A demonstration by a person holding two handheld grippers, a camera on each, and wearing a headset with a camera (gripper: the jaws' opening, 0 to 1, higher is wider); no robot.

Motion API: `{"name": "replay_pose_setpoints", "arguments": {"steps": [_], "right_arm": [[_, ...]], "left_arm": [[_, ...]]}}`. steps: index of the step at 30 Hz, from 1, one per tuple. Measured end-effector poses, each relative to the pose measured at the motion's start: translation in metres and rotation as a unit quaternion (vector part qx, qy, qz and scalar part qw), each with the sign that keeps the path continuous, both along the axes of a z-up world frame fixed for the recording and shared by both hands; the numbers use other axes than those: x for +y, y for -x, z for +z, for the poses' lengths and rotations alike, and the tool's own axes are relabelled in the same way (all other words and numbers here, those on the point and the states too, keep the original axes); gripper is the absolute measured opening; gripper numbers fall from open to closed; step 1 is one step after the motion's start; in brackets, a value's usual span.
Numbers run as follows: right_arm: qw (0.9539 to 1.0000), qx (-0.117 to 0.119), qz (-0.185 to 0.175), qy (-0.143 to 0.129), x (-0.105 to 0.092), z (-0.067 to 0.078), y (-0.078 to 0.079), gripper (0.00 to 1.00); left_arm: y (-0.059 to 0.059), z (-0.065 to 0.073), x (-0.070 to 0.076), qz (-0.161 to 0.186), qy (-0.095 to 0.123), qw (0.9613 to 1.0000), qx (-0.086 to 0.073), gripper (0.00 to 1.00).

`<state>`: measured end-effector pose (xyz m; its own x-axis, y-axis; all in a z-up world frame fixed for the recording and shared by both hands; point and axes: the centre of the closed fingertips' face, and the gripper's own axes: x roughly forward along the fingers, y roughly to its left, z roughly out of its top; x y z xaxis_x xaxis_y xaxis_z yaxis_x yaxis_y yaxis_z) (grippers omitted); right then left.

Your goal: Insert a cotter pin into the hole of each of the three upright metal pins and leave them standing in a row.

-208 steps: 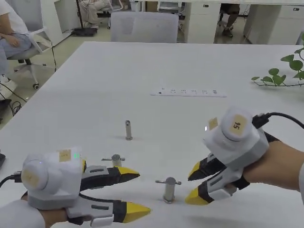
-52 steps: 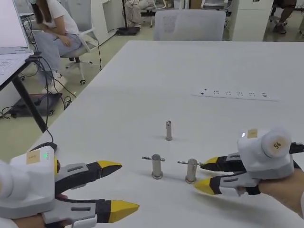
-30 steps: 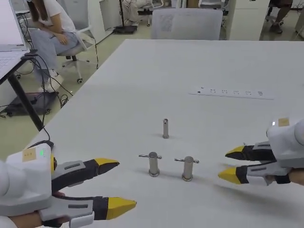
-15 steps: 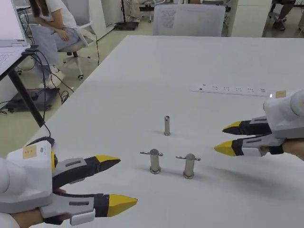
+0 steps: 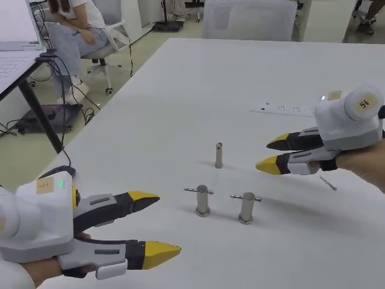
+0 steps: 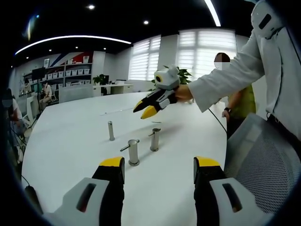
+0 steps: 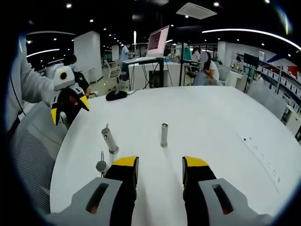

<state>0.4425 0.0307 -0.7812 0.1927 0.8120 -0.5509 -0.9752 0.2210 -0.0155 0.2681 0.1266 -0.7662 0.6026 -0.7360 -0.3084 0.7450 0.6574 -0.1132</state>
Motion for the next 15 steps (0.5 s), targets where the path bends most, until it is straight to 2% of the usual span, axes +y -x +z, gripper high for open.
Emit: {"name": "replay_pose_setpoints", "arguments": {"steps": [7, 15], "right_arm": [[0.9999, 0.004, 0.013, 0.001, 0.022, -0.002, -0.008, 0.39], [0.9996, 0.005, 0.028, 0.001, 0.049, -0.005, -0.014, 0.37]], "left_arm": [[-0.001, 0.001, 0.0, 0.002, 0.003, 1.0, -0.001, 0.59], [0.001, 0.0, 0.007, 0.01, 0.003, 0.9999, 0.0, 0.58]]}}
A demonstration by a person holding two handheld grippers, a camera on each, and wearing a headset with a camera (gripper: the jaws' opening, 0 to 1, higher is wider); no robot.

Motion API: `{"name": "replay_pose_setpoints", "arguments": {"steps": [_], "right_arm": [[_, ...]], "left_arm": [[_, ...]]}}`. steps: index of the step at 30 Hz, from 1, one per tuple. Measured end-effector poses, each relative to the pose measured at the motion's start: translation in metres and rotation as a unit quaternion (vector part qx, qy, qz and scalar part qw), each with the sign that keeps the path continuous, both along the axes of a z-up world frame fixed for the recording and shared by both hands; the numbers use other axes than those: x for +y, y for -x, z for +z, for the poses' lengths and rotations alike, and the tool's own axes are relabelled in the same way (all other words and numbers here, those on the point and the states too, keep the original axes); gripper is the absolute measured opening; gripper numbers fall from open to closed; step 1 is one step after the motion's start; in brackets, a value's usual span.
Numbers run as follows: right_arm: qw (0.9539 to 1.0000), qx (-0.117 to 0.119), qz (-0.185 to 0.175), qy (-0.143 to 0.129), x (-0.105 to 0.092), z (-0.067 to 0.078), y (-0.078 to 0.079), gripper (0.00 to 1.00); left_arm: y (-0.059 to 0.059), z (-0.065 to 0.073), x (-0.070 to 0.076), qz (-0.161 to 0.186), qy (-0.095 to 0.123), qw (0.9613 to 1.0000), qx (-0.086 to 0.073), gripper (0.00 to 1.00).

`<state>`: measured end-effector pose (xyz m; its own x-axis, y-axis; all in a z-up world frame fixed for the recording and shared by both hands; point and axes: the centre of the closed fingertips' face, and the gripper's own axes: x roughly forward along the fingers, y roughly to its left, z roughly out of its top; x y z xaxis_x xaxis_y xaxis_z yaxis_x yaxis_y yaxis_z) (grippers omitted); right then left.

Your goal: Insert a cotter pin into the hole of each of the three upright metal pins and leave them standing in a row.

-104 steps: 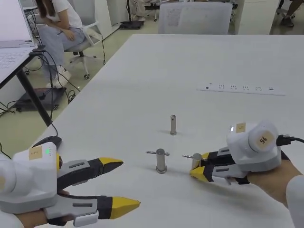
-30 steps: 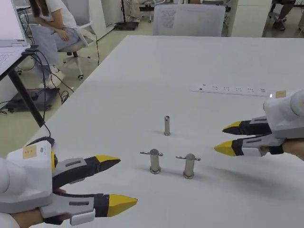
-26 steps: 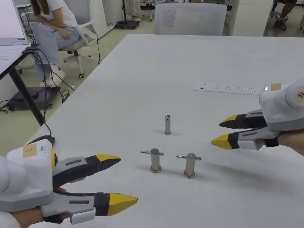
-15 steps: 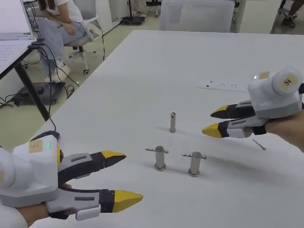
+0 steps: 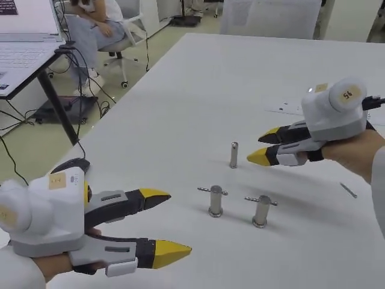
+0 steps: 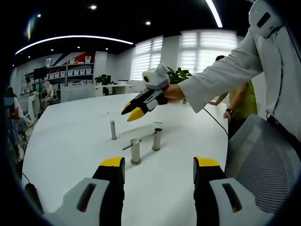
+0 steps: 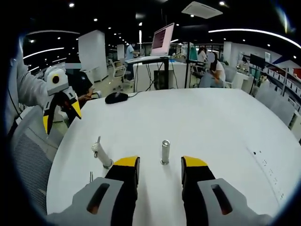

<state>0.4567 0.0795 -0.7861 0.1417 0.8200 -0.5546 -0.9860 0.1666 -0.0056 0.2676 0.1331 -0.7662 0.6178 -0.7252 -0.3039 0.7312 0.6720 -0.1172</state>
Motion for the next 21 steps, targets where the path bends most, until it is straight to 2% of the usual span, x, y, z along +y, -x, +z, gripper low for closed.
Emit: {"name": "replay_pose_setpoints", "arguments": {"steps": [9, 14, 21], "right_arm": [[0.9999, 0.01, 0.007, 0.003, 0.023, -0.01, -0.003, 0.35], [0.9999, 0.015, 0.003, 0.008, 0.027, -0.016, -0.005, 0.33], [0.9998, 0.009, 0.002, 0.02, 0.032, -0.023, -0.012, 0.29]], "left_arm": [[0.001, 0.001, 0.005, 0.007, 0.001, 1.0, -0.002, 0.58], [0.001, 0.002, 0.007, 0.013, 0.0, 0.9999, -0.001, 0.58], [0.0, 0.001, 0.011, 0.016, -0.001, 0.9999, -0.003, 0.57]]}}
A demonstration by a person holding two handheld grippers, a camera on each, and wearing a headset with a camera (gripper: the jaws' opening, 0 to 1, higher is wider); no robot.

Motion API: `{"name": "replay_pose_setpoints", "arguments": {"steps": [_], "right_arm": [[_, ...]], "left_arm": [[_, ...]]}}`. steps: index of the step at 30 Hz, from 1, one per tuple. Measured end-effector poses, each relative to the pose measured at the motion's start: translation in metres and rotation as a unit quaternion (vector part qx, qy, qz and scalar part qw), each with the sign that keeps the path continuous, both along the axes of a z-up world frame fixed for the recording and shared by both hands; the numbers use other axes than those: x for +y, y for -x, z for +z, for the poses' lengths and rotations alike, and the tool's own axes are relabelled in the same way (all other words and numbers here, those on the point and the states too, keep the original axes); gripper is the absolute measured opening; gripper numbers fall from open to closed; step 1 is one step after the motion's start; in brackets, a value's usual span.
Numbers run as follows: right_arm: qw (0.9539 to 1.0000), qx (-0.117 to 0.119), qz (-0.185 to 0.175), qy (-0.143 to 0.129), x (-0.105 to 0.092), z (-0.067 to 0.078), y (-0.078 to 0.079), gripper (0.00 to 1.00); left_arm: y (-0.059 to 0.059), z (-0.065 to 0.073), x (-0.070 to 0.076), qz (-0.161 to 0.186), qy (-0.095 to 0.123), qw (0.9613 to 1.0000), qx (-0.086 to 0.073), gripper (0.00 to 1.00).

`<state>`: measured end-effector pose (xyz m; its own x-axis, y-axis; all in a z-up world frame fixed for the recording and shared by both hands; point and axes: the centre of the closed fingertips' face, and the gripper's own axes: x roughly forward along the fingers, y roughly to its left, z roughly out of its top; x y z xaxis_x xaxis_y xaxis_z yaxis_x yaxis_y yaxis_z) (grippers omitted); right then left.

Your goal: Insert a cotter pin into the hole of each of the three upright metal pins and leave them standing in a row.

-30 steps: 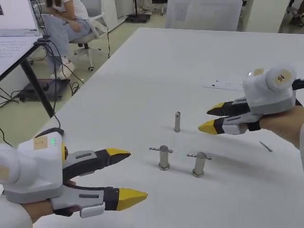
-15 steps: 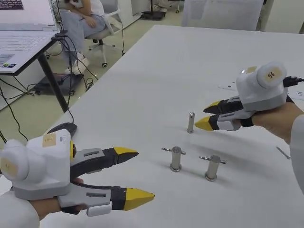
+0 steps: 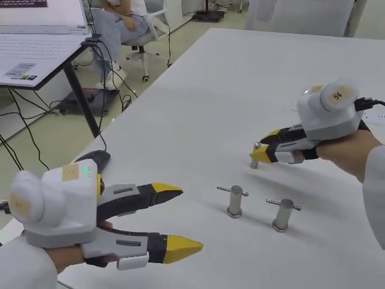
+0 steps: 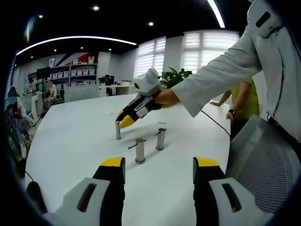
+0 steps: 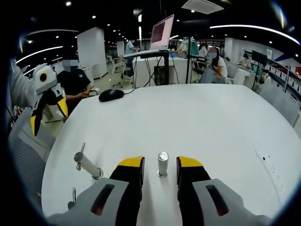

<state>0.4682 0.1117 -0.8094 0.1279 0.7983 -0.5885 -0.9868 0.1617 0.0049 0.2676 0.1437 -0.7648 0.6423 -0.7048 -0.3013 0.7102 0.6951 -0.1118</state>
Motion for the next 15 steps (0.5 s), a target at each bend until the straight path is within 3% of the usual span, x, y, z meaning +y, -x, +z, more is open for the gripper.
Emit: {"name": "replay_pose_setpoints", "arguments": {"steps": [8, 15], "right_arm": [[0.9999, 0.012, -0.002, 0.001, 0.005, -0.009, -0.001, 0.26], [0.9999, 0.007, 0.004, 0.01, 0.006, -0.014, -0.001, 0.15]], "left_arm": [[-0.002, 0.0, 0.004, 0.005, 0.003, 1.0, -0.001, 0.57], [-0.004, -0.002, 0.005, 0.009, 0.003, 1.0, 0.002, 0.57]]}}
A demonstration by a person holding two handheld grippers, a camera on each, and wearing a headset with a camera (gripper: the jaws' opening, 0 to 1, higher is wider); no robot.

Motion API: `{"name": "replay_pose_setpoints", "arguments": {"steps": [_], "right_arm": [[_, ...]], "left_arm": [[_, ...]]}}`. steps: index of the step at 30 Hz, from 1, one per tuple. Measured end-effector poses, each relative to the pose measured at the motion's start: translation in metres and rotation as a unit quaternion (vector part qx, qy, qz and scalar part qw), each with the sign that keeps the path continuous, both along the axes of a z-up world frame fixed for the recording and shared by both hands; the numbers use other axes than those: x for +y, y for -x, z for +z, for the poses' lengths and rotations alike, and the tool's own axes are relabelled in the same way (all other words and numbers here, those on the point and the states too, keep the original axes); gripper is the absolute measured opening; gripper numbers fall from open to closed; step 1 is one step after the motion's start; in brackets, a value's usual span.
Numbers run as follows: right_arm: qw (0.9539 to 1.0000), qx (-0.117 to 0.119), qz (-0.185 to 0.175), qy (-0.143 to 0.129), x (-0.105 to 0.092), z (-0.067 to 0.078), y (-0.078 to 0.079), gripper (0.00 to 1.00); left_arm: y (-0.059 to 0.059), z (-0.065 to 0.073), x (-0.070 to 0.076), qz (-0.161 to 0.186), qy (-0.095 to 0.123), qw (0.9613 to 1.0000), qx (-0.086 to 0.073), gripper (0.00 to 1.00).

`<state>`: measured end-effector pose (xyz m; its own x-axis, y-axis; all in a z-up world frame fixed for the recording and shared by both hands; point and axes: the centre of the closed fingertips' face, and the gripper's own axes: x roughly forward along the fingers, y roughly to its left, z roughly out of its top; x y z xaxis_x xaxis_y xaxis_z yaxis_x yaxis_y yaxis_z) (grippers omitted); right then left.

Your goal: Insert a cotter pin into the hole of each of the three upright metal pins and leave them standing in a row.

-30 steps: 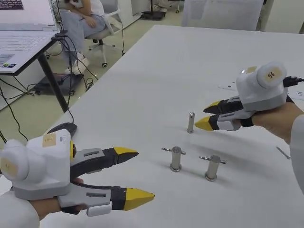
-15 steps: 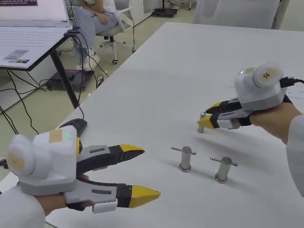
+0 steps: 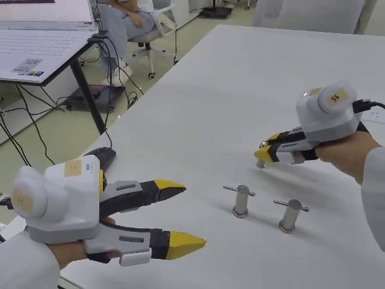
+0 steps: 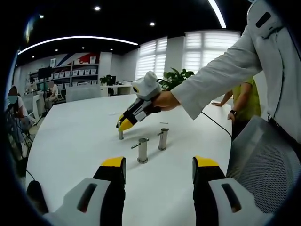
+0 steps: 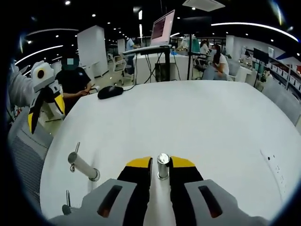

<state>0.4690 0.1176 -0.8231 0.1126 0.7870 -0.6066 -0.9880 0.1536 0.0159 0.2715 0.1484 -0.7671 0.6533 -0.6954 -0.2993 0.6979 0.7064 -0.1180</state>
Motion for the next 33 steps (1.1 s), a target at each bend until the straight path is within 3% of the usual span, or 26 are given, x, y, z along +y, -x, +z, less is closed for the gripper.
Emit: {"name": "replay_pose_setpoints", "arguments": {"steps": [9, 18, 33], "right_arm": [[0.9996, -0.02, -0.011, 0.015, -0.008, 0.0, -0.008, 0.1], [0.9993, -0.012, -0.03, 0.018, -0.023, 0.0, -0.007, 0.09], [0.9987, -0.017, -0.048, 0.008, -0.058, 0.024, -0.001, 0.09]], "left_arm": [[-0.001, -0.001, -0.001, 0.0, -0.002, 1.0, -0.002, 0.56], [-0.002, 0.002, -0.003, -0.002, 0.0, 1.0, -0.006, 0.56], [-0.005, 0.01, -0.017, -0.019, 0.001, 0.9997, -0.014, 0.56]]}}
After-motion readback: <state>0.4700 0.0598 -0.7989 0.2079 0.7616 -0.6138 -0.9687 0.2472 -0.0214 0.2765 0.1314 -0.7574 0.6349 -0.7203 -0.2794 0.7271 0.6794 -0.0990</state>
